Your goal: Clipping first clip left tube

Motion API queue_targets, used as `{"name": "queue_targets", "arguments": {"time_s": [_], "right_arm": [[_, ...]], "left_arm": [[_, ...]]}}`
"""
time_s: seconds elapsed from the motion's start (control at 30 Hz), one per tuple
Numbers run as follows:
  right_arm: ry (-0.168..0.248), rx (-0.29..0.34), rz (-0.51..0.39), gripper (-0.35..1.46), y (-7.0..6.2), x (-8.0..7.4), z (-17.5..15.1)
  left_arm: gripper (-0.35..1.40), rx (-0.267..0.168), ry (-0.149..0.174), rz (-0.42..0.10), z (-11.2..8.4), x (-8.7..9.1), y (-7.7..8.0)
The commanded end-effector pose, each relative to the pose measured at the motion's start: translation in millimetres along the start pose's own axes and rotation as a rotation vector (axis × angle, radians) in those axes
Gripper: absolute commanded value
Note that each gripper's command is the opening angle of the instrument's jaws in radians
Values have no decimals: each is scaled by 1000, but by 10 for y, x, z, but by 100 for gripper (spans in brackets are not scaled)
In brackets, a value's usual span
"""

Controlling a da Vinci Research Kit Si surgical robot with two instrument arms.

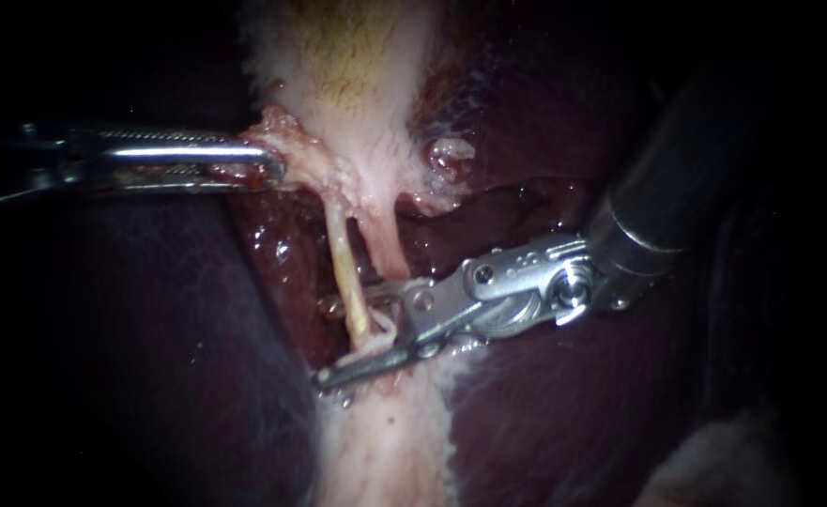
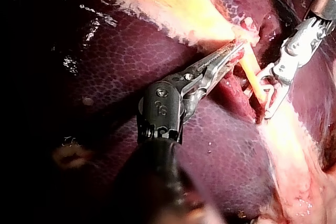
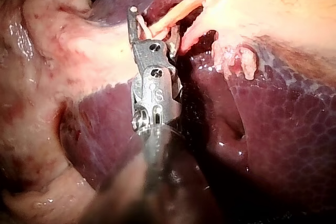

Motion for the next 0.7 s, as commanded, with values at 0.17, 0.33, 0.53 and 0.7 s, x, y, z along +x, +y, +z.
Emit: {"name": "queue_targets", "arguments": {"time_s": [0.17, 0.33, 0.53, 0.7], "right_arm": [[12, 12, 6, 50, -5, 2, 0], [20, 19, 20, 50, -14, 5, 0], [30, 111, 33, 48, -31, 11, 1], [48, 190, 39, 45, -46, 19, 6]], "left_arm": [[-35, -1, 0, 0, 0, 0, -2], [-35, -3, -1, 1, -1, -2, -7], [-35, -7, -2, 1, -2, -3, -19], [-35, -5, -1, 1, -2, -3, -23]]}}
